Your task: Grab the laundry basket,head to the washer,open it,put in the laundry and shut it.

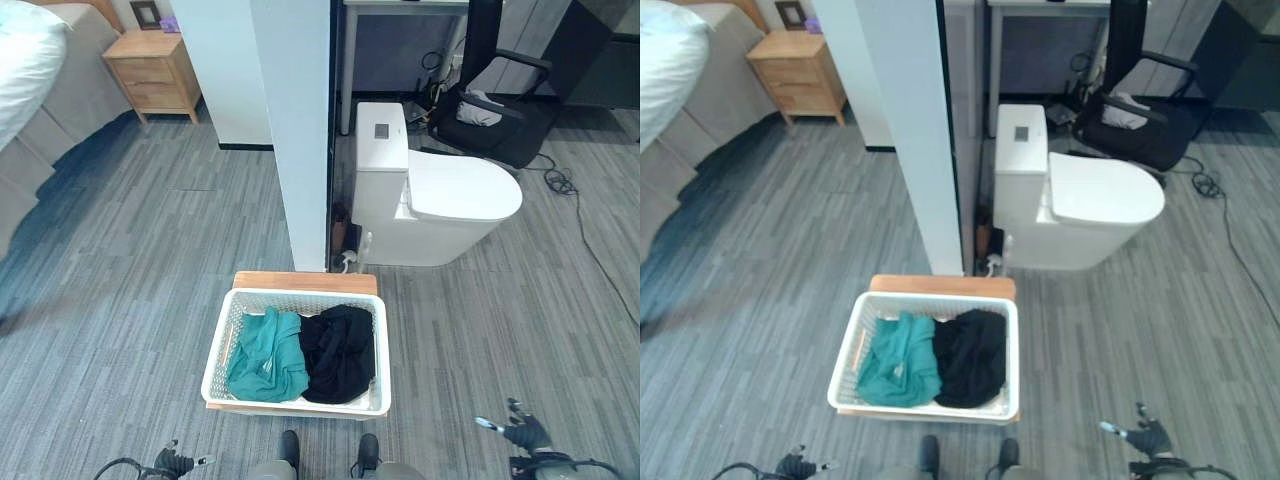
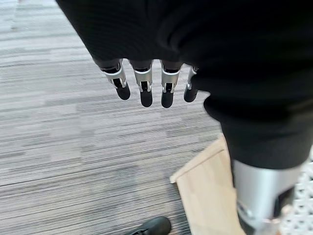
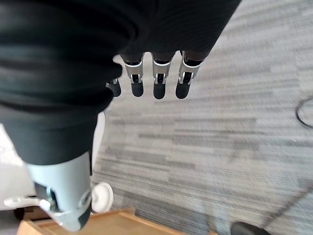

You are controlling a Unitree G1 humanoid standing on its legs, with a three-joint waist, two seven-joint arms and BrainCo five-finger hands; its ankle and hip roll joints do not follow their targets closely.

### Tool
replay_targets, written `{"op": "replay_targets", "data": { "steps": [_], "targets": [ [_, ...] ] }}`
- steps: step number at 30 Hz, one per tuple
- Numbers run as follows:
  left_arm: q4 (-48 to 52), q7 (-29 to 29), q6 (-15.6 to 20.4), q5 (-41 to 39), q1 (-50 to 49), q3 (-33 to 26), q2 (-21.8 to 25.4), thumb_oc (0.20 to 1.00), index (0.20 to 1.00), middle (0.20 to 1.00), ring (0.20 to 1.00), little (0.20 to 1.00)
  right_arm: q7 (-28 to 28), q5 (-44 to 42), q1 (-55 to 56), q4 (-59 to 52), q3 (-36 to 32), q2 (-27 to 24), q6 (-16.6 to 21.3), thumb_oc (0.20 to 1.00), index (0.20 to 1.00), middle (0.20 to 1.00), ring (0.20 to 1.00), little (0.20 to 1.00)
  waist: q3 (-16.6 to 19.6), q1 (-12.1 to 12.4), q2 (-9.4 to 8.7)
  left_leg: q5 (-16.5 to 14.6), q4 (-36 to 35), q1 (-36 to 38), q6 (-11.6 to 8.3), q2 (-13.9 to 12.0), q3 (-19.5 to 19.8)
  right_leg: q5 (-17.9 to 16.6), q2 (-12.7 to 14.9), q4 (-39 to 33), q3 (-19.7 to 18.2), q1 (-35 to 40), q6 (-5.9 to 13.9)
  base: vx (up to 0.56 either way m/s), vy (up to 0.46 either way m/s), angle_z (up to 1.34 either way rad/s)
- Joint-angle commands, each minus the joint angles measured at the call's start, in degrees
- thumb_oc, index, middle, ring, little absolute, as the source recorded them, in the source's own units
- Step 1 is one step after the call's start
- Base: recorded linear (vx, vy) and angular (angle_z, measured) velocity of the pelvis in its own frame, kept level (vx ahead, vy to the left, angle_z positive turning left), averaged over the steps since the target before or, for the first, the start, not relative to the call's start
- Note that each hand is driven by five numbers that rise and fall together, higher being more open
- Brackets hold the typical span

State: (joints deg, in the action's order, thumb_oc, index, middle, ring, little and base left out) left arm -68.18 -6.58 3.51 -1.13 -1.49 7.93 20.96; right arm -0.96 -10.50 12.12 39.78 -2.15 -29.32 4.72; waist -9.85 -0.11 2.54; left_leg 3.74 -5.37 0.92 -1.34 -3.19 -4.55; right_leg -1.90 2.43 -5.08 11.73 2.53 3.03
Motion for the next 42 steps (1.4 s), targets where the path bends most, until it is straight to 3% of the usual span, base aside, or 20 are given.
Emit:
{"op": "replay_targets", "data": {
  "steps": [1,10,13,17,23,30,42],
  "targets": [
    [0.4,1.1,0.6,0.4,4.4,-0.6,6.2,1.000,1.000,1.000,1.000,1.000,1.7,-2.3,-0.3,-5.6,0.2,-0.8,1.1,1.000,1.000,1.000,1.000,1.000,-0.1,-0.2,-2.88,2.7,0.4,-2.9,-2.10,0.8,-0.8,-0.8,3.4,1.7,-0.3,1.2,4.34,-0.02,-0.033,0.19],
    [9.3,9.0,-1.9,0.8,6.4,2.4,17.0,1.000,1.000,1.000,1.000,1.000,10.2,-3.6,7.6,-28.8,-3.3,-6.7,-4.3,1.000,1.000,1.000,1.000,1.000,1.4,-0.3,-0.95,2.7,0.4,-3.1,-2.64,1.0,-0.4,-1.2,3.9,0.1,1.4,3.3,4.69,0.00,-0.007,0.07],
    [13.1,10.6,-2.5,1.4,8.5,4.6,21.4,1.000,1.000,1.000,1.000,1.000,11.4,-9.0,8.5,-31.7,-3.0,-6.4,-5.6,1.000,1.000,1.000,1.000,1.000,1.9,-0.1,-0.57,2.3,0.4,-2.6,-2.63,1.1,-0.6,-1.1,4.1,0.1,1.5,3.9,4.85,0.03,0.032,0.09],
    [12.9,10.2,-3.2,2.1,13.0,7.0,22.6,1.000,1.000,1.000,1.000,1.000,11.5,-10.1,7.4,-30.6,-0.5,-5.8,-7.7,1.000,1.000,1.000,1.000,1.000,2.3,0.2,-0.53,2.0,0.4,-2.3,-2.56,1.2,-0.5,-0.9,4.4,0.1,1.6,4.1,5.05,0.02,0.027,0.06],
    [6.3,7.4,-4.8,2.3,22.5,10.9,17.3,1.000,1.000,1.000,1.000,1.000,8.3,-12.2,0.0,-24.7,6.4,-0.8,-11.4,1.000,1.000,1.000,1.000,1.000,2.8,0.7,-0.68,1.1,0.4,-2.0,-2.23,1.4,-0.7,-1.1,4.6,0.1,1.1,4.0,5.42,0.01,0.039,-0.01],
    [-5.0,4.3,-5.3,2.7,29.2,13.5,9.0,1.000,1.000,1.000,1.000,1.000,4.1,-8.4,-7.0,-16.3,10.6,6.1,-12.3,1.000,1.000,1.000,1.000,1.000,3.0,-0.1,-0.74,0.2,0.4,-1.9,-1.77,1.4,-1.6,-1.6,4.9,0.1,-0.4,3.0,5.73,0.03,0.070,-0.09],
    [-10.2,2.8,-5.9,1.7,27.5,11.4,5.4,1.000,1.000,1.000,1.000,1.000,0.7,-3.4,-18.2,-9.0,16.5,10.6,-12.0,1.000,1.000,1.000,1.000,1.000,2.7,-0.9,-0.13,-1.3,0.4,0.1,-0.90,1.4,-4.2,-1.8,5.0,0.1,-2.7,3.0,5.84,0.04,0.047,-0.12]
  ]
}}
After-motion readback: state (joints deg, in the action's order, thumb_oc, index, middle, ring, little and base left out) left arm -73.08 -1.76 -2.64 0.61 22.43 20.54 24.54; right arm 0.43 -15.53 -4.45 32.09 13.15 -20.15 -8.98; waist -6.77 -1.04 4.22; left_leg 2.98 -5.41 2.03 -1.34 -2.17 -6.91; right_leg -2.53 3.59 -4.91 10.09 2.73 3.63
